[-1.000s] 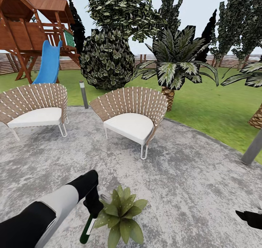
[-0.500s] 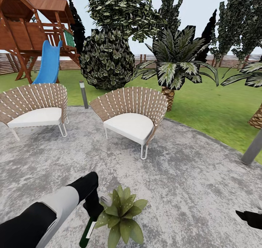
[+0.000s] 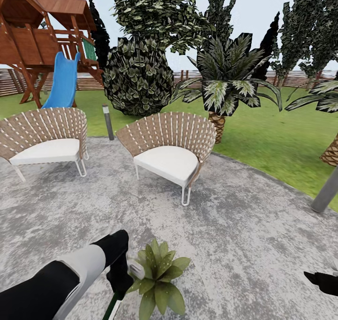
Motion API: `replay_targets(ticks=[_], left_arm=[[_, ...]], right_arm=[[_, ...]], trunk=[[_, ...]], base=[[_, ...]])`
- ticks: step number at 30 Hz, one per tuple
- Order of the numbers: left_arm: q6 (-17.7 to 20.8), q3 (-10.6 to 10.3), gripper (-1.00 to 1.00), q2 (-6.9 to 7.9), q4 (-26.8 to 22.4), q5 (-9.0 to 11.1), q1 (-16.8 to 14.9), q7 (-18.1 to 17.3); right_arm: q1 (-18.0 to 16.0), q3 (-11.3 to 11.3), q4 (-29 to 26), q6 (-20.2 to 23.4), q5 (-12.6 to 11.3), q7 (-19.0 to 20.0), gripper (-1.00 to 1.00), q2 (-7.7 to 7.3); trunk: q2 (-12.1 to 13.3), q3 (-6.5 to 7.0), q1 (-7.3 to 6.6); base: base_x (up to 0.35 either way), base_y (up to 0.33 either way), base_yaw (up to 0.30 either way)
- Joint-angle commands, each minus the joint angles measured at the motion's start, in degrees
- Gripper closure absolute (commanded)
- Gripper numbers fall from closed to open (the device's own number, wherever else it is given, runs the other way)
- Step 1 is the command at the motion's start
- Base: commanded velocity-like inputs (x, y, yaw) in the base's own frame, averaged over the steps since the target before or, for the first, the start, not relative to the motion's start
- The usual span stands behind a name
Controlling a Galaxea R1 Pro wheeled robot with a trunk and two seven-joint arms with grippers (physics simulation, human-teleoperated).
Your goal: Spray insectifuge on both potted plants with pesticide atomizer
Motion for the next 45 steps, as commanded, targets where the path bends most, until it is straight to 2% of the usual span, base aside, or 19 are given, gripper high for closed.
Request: replay_targets(ticks=[1, 5, 9, 22, 26, 28, 30, 32, 34, 36, 38, 45], left_arm=[[-0.2, 0.25, 1.0, 0.05, 0.61, -0.56, -0.02, -0.47], [-0.88, 0.29, 1.0, 0.28, 1.36, -0.56, -0.02, -0.45], [-0.84, 0.64, 1.0, 2.14, 1.13, -0.5, -0.02, -0.44], [-0.83, 0.84, 1.0, 3.2, 1.38, 0.14, -0.01, 0.01], [-0.83, 1.18, 1.0, 3.4, 1.17, 0.18, -0.01, 1.85], [-0.8, 3.4, 1.0, 3.5, 0.04, 0.22, -0.02, 4.66], [-0.76, 8.1, 1.0, 3.52, -2.23, 0.34, -0.02, 7.63], [-0.75, 12.85, 1.0, 3.55, -3.21, 0.38, -0.02, 11.12], [-0.75, 18.48, 1.0, 4.39, -3.48, 0.46, 0.0, 17.07], [-0.75, 20.18, 1.0, 4.91, -3.03, 0.52, 0.01, 18.6], [-0.94, 21.71, 1.0, 5.42, 0.49, 0.61, 0.05, 19.87], [-1.09, 22.14, 1.0, 5.41, 2.89, 0.67, 0.37, 20.27]], right_arm=[[-0.06, -0.09, -0.07, 0.14, 0.36, 0.42, -1.0, -0.01], [-0.06, -0.09, -0.07, 0.14, 0.36, 0.41, -1.0, -0.01], [-0.05, -0.09, -0.07, 0.14, 0.36, 0.41, -1.0, -0.01], [-0.05, -0.01, -0.07, 0.14, 0.36, 0.51, -1.0, 0.01], [-0.05, -0.01, -0.07, 0.14, 0.45, 0.5, -1.0, 0.04], [-0.06, -0.01, -0.07, 0.14, 1.9, 0.5, -1.0, 0.02], [-0.05, -0.01, -0.07, 0.14, 4.25, 0.5, -1.0, 0.04], [-0.05, -0.01, -0.07, 0.14, 5.51, 0.5, -1.0, 0.04], [-0.05, -0.01, -0.07, 0.14, 6.16, 0.44, -1.0, 0.03], [-0.05, -0.01, -0.07, 0.14, 6.26, 0.43, -1.0, 0.04], [-0.05, -0.04, -0.07, 0.14, 6.32, 0.41, -1.0, 0.04], [-0.05, -0.05, -0.07, 0.14, 6.34, 0.41, -1.0, 0.04]], trunk=[[-0.03, -0.06, -0.01], [-0.03, -0.06, -0.01], [-0.03, -0.06, -0.01], [-0.03, -0.06, -0.01], [-0.03, -0.06, -0.01], [-0.03, -0.06, -0.01], [-0.03, -0.06, -0.01], [-0.03, -0.06, -0.01], [-0.03, -0.06, -0.01], [-0.03, -0.06, -0.01], [-0.03, -0.06, -0.01], [-0.03, -0.06, -0.01]], base=[[0.0, 0.0, 0.0], [0.0, 0.0, 0.0], [0.0, 0.0, 0.0], [0.0, 0.0, 0.117], [0.0, 0.0, 0.017], [0.0, 0.0, 0.003], [0.0, 0.0, 0.001], [0.0, 0.0, 0.0], [0.0, 0.0, 0.0], [0.0, 0.0, 0.0], [0.0, 0.0, 0.0], [0.0, 0.0, 0.0]])
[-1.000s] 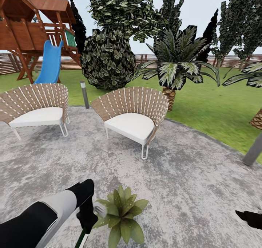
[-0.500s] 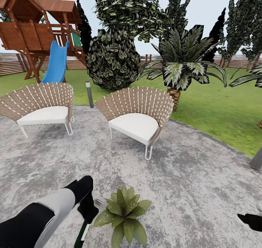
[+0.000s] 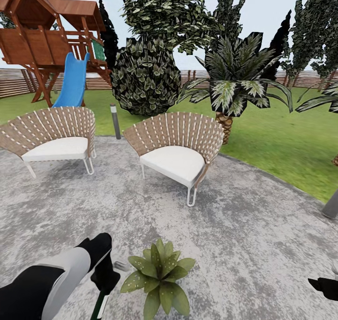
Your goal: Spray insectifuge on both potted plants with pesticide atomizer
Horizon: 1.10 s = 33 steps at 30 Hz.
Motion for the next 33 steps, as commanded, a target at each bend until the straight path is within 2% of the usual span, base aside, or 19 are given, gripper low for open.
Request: replay_targets(ticks=[1, 6, 9, 12, 21, 25, 33], left_arm=[[0.14, -0.48, 1.0, -0.03, -0.09, -0.16, 0.01, -0.59], [0.33, -0.49, 1.0, -0.6, -0.09, -0.16, 0.04, -0.58], [0.38, -0.52, 1.0, -1.43, -0.13, -0.22, 0.04, -0.58], [0.44, -0.49, 1.0, -1.66, -0.13, -0.24, 0.04, -0.53], [0.49, -0.47, 1.0, -1.74, -0.33, -0.25, 0.04, -0.57], [0.47, -0.47, 1.0, -1.77, -0.38, -0.25, 0.04, -0.57], [0.48, -0.51, 1.0, -1.77, -0.33, -0.25, 0.04, -0.51]], right_arm=[[-0.07, -0.08, -0.07, 0.13, 0.35, 0.43, -1.0, 0.01], [-0.07, -0.06, -0.07, 0.13, 0.35, 0.42, -1.0, 0.01], [-0.07, -0.09, -0.07, 0.13, 0.35, 0.41, -1.0, 0.01], [-0.07, -0.07, -0.07, 0.13, 0.35, 0.4, -1.0, 0.01], [-0.07, -0.04, -0.07, 0.13, 0.35, 0.42, -1.0, 0.06], [-0.07, -0.04, -0.07, 0.13, 0.35, 0.42, -1.0, 0.09], [-0.07, -0.04, -0.07, 0.13, 0.43, 0.34, -1.0, 0.09]], trunk=[[-0.03, -0.05, -0.01], [-0.03, -0.05, -0.01], [-0.03, -0.05, -0.01], [-0.03, -0.05, -0.01], [-0.03, -0.05, -0.01], [-0.03, -0.05, -0.01], [-0.03, -0.05, -0.01]], base=[[0.0, 0.0, 0.027], [-0.005, -0.004, 0.182], [-0.133, -0.119, 0.045], [-0.2, -0.206, 0.01], [-0.065, -0.284, 0.018], [-0.001, -0.295, 0.203], [0.0, -0.035, 0.118]])
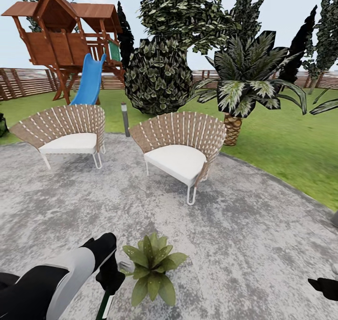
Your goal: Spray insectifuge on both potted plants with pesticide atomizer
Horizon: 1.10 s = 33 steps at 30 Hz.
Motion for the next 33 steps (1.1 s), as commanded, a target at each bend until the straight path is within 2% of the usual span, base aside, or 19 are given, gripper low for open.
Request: replay_targets(ticks=[1, 22, 29, 33], left_arm=[[0.13, -0.45, 1.0, 0.0, -0.1, -0.21, -0.01, -0.6], [0.13, -0.49, 1.0, 0.05, -0.1, -0.25, -0.01, -0.59], [0.07, -0.43, 1.0, 0.05, -0.17, -0.29, -0.01, -0.59], [0.05, -0.43, 1.0, 0.01, -0.17, -0.26, -0.01, -0.58]], right_arm=[[-0.07, -0.08, -0.07, 0.12, 0.36, 0.43, -1.0, 0.0], [-0.07, 0.0, -0.07, 0.08, 1.06, 0.67, -1.0, 0.53], [-0.07, 0.0, -0.07, 0.12, 1.07, 0.62, -1.0, 0.53], [-0.07, 0.0, -0.07, 0.12, 1.07, 0.52, -1.0, 0.53]], trunk=[[-0.03, -0.06, -0.01], [-0.03, -0.06, -0.01], [-0.03, -0.06, -0.01], [-0.03, -0.06, -0.01]], base=[[0.0, -0.002, 0.01], [-0.004, -0.001, 0.0], [-0.078, -0.119, 0.0], [-0.001, -0.012, 0.182]])
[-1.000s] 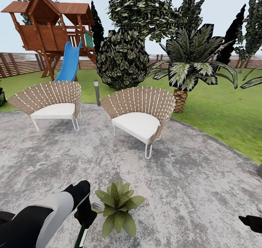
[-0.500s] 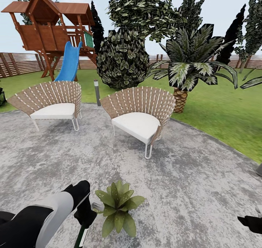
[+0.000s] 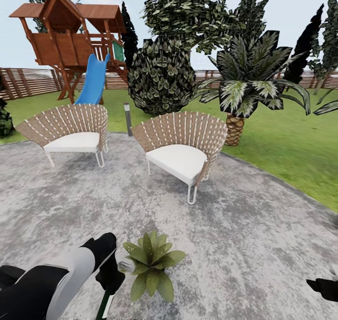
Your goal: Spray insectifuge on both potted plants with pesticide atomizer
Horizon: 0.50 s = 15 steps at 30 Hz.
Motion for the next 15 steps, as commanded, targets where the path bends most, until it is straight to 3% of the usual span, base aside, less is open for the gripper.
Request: replay_targets(ticks=[1, 10, 15], left_arm=[[0.1, -0.49, 1.0, -0.01, -0.09, -0.23, -0.02, -0.6], [0.14, -0.44, 1.0, 0.05, -0.03, -0.21, -0.02, -0.6], [0.14, -0.38, 1.0, 0.07, 0.0, -0.2, -0.02, -0.6]], right_arm=[[-0.05, -0.09, -0.08, 0.12, 0.34, 0.45, -1.0, 0.0], [-0.05, -0.12, -0.08, 0.03, 0.34, 0.59, -1.0, -0.09], [-0.06, -0.09, -0.08, 0.03, 0.34, 0.52, -1.0, -0.09]], trunk=[[-0.03, -0.06, -0.01], [-0.03, -0.06, -0.01], [-0.03, -0.06, -0.01]], base=[[0.0, -0.071, 0.268], [0.0, -0.269, 0.035], [0.0, -0.05, 0.162]])
